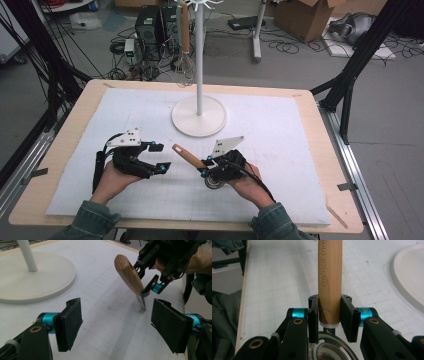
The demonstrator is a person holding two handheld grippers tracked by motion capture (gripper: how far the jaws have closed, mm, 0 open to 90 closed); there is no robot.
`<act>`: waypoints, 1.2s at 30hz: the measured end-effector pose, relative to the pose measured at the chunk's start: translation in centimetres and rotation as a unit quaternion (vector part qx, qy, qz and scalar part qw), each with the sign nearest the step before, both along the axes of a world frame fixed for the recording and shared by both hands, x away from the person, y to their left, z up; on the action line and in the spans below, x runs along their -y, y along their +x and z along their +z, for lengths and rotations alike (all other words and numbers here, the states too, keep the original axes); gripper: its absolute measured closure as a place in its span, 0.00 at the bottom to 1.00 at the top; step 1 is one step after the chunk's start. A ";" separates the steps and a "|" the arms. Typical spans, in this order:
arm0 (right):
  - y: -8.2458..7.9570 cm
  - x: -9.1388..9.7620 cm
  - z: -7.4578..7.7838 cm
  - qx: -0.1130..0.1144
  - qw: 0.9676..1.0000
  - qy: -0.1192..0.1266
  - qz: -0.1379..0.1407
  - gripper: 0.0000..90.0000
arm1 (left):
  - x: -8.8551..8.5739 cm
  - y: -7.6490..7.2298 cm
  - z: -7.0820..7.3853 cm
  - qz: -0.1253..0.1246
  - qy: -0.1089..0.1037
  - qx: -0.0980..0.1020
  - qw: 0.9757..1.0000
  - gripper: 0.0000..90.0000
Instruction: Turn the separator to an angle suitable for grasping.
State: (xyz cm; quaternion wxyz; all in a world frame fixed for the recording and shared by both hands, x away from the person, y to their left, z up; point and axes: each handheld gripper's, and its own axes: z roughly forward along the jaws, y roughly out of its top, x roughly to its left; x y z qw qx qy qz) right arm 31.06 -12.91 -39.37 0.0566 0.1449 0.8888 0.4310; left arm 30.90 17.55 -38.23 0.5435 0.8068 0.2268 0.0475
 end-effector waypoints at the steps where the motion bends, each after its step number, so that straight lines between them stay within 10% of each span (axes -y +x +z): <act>1: 0.0 0.0 0.0 0.002 1.000 0.002 0.001 0.79 | 0.4 0.0 0.1 -0.004 -0.001 -0.001 1.000 0.30; 24: -0.9 -1.6 0.3 0.012 0.999 0.037 0.027 0.77 | 3.2 0.5 0.9 -0.080 -0.049 -0.026 0.995 0.78; 36: -0.3 -2.3 1.6 -0.007 0.996 0.058 0.067 0.78 | 3.9 0.0 2.1 -0.106 -0.025 -0.004 0.994 0.80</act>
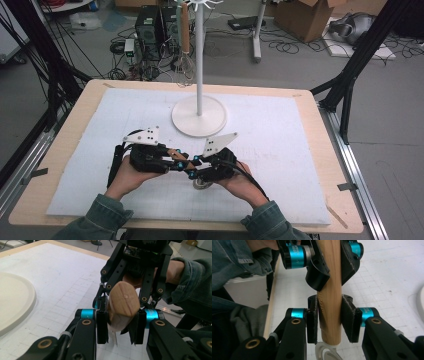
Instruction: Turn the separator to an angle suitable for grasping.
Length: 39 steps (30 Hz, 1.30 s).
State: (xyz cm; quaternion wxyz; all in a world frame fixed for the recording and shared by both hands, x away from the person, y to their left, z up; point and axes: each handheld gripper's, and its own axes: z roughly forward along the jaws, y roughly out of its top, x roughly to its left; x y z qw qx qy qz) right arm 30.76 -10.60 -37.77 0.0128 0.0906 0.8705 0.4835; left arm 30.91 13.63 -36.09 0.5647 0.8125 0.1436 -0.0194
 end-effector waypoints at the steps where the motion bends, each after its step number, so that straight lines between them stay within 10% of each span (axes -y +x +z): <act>1: -0.1 0.0 0.1 0.003 1.000 -0.001 0.001 0.78 | 0.0 0.0 0.0 -0.001 -0.002 0.001 1.000 0.80; 17: 0.6 0.8 0.4 -0.016 0.999 0.033 -0.040 0.79 | -4.0 -0.5 1.4 0.082 -0.003 0.035 0.996 0.46; 39: 3.5 3.2 4.2 -0.012 0.986 0.094 -0.138 0.79 | -9.1 -1.1 0.0 0.170 0.024 0.043 0.984 0.25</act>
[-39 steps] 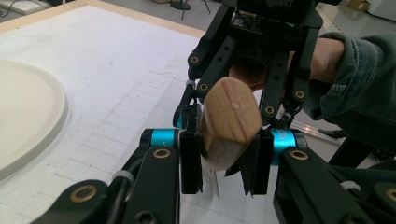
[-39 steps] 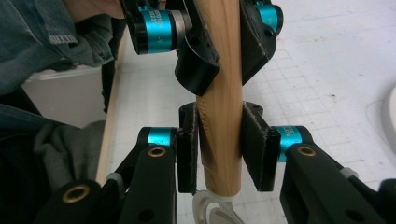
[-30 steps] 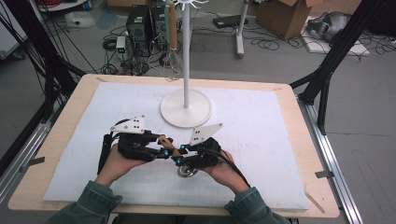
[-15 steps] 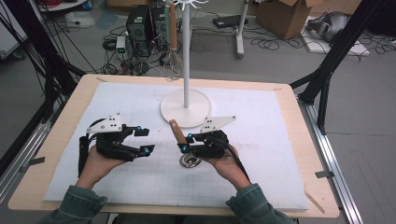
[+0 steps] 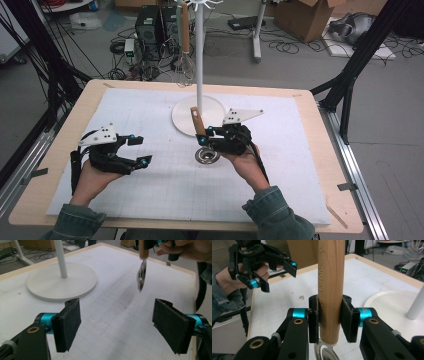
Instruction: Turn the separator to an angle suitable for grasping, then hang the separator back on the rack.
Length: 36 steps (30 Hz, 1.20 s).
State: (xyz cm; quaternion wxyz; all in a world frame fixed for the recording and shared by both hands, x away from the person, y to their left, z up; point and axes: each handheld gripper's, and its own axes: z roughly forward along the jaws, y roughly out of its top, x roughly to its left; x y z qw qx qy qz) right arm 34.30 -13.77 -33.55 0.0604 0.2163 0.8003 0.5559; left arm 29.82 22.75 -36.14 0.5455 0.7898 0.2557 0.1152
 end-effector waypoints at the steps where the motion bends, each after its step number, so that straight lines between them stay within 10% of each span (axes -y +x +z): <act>1: 0.1 0.0 0.2 0.001 1.000 0.001 -0.004 0.79 | -0.1 0.0 0.0 0.003 -0.002 0.001 1.000 0.24; 36: 3.5 0.2 7.4 0.033 0.999 0.025 -0.026 0.79 | -2.4 0.1 -0.1 0.033 -0.006 0.003 0.999 0.21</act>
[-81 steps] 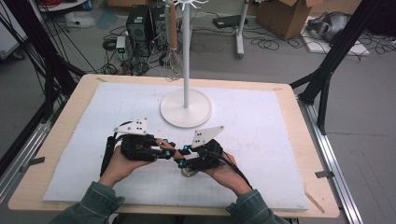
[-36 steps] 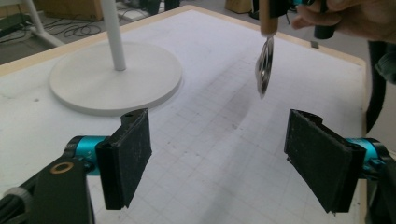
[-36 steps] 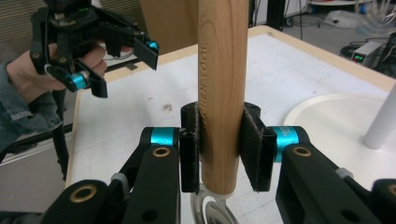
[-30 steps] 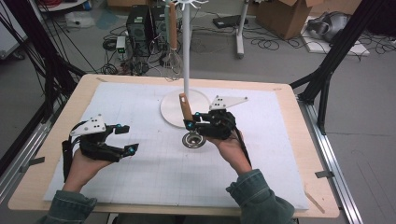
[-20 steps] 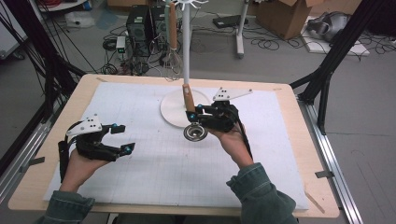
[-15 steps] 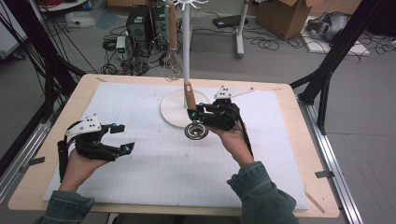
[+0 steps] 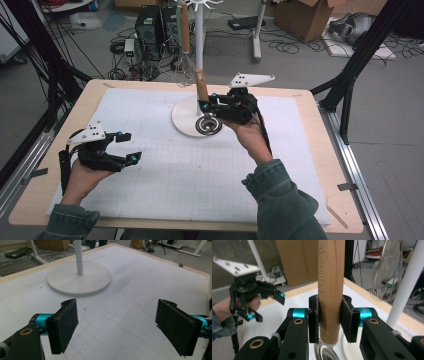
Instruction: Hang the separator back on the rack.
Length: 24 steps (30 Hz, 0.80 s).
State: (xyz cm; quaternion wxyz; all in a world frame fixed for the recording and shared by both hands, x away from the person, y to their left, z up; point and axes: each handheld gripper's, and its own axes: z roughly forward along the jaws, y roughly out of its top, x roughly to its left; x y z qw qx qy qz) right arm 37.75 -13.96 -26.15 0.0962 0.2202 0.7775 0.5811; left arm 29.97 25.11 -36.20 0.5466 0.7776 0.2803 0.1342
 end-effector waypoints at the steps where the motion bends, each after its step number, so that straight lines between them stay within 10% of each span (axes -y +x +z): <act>1: 0.1 -0.2 0.4 0.000 1.000 -0.001 0.002 0.79 | -0.1 0.0 0.0 0.000 0.001 0.001 1.000 0.21; 24: 4.0 -1.6 4.9 0.012 1.000 0.016 -0.003 0.79 | -1.2 0.1 -0.2 0.022 0.005 -0.004 1.000 0.20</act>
